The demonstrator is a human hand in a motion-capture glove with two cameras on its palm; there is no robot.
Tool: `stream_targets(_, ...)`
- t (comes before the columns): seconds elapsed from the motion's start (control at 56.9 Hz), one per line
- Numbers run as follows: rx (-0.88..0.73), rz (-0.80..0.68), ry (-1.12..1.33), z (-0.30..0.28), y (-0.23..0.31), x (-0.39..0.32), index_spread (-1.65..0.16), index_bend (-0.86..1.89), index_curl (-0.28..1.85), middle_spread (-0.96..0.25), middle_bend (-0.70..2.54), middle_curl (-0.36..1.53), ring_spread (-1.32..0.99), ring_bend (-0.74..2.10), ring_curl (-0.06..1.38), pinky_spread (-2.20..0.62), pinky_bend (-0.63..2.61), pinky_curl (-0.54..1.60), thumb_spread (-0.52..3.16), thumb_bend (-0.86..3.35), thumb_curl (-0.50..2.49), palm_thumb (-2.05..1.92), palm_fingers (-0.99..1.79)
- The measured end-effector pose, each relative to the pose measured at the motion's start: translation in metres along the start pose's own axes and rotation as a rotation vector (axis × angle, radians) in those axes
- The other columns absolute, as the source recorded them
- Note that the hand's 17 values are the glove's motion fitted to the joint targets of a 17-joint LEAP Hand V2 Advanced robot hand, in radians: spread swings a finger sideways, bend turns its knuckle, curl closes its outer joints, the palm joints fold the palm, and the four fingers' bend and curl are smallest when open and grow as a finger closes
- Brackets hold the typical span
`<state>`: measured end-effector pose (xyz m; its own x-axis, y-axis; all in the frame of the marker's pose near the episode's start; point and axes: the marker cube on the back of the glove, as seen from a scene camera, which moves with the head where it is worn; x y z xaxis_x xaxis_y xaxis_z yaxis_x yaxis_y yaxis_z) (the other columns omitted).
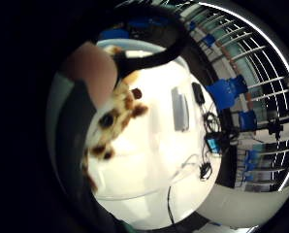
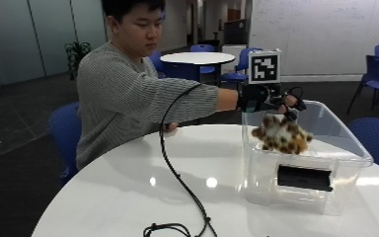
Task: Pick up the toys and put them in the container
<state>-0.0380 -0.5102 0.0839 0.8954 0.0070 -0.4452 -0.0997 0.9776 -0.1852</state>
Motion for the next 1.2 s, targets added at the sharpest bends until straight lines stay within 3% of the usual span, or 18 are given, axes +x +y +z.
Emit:
stream_targets(0.106, -0.062, -0.027, -0.069, 0.001, 0.012, 0.002, -0.28, 0.52, 0.95, -0.31, 0.43, 0.81, -0.45, 0.5, 0.63, -0.08, 1.17, 0.41, 1.13, -0.09, 0.86, 0.1, -0.3)
stream_targets(0.317, -0.043, -0.055, -0.039, -0.01, 0.036, 0.012, -0.38, 0.35, 0.76, -0.24, 0.14, 0.62, -0.22, 0.2, 0.5, 0.03, 0.95, 0.34, 1.24, -0.05, 0.61, -0.06, -0.18)
stream_targets(0.422, -0.031, -0.095, -0.17, -0.022, 0.061, 0.009, -0.41, 0.3, 0.71, -0.22, 0.13, 0.56, -0.17, 0.16, 0.47, 0.05, 0.9, 0.32, 1.26, -0.05, 0.52, -0.06, -0.14)
stream_targets(0.563, 0.04, -0.17, -0.352, -0.046, 0.141, 0.046, -0.42, 0.23, 0.65, -0.21, 0.13, 0.49, -0.13, 0.16, 0.44, 0.06, 0.87, 0.31, 1.28, -0.06, 0.42, -0.09, -0.12)
stream_targets(0.668, 0.117, -0.248, -0.256, -0.039, 0.233, 0.075, -0.42, 0.21, 0.62, -0.2, 0.15, 0.45, -0.12, 0.17, 0.42, 0.07, 0.83, 0.3, 1.3, -0.06, 0.35, -0.09, -0.09)
stream_targets(0.774, 0.161, -0.107, -0.108, -0.018, 0.307, 0.116, -0.43, 0.21, 0.6, -0.19, 0.17, 0.43, -0.12, 0.18, 0.41, 0.07, 0.79, 0.3, 1.32, -0.06, 0.3, -0.08, -0.04)
stream_targets(0.915, 0.128, 0.064, -0.099, -0.002, 0.36, 0.145, -0.43, 0.22, 0.59, -0.19, 0.17, 0.41, -0.12, 0.18, 0.39, 0.07, 0.76, 0.29, 1.34, -0.05, 0.25, -0.08, -0.02)
stream_targets(1.196, 0.144, -0.04, -0.117, 0.02, 0.435, 0.071, -0.43, 0.23, 0.56, -0.19, 0.18, 0.38, -0.12, 0.18, 0.36, 0.08, 0.74, 0.3, 1.36, -0.05, 0.19, -0.07, -0.01)
